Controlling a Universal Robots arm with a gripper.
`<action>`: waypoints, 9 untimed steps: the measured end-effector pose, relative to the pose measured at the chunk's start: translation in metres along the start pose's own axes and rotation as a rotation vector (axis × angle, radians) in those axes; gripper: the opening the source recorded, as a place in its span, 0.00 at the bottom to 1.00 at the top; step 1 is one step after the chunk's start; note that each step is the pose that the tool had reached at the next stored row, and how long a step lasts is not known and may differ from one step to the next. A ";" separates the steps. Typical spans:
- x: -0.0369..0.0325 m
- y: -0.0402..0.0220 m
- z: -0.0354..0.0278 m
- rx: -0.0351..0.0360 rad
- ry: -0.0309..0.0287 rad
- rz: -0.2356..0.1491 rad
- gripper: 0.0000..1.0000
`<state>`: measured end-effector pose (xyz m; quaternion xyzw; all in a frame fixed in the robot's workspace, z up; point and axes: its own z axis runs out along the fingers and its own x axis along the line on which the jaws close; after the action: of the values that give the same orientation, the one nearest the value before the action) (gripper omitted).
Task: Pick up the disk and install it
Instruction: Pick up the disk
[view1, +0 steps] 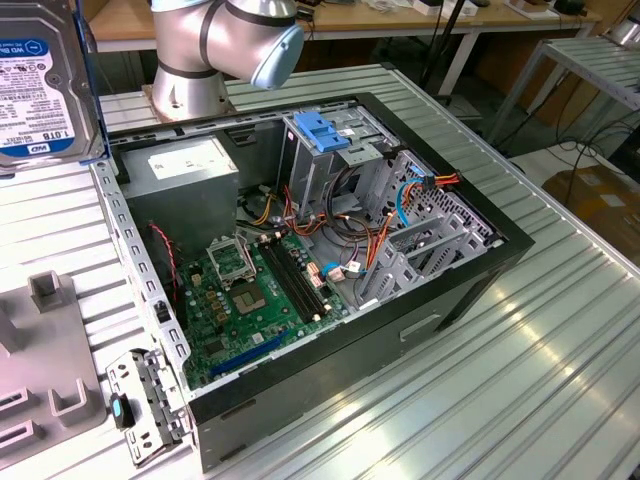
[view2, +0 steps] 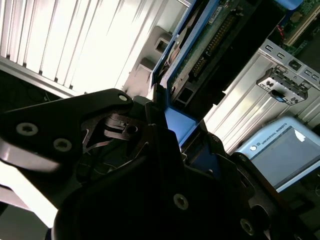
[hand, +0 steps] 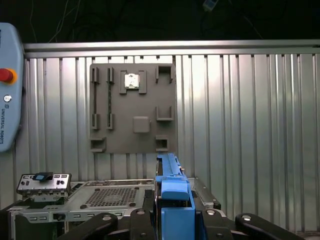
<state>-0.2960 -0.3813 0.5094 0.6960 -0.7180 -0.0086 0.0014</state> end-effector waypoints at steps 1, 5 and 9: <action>0.0004 -0.0007 0.0000 0.0000 0.0000 0.000 0.37; 0.0026 -0.0036 -0.0001 -0.0001 0.0000 0.000 0.37; 0.0064 -0.0061 -0.0001 -0.0002 -0.0001 0.000 0.37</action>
<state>-0.2901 -0.3878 0.5093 0.6960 -0.7180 -0.0087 0.0014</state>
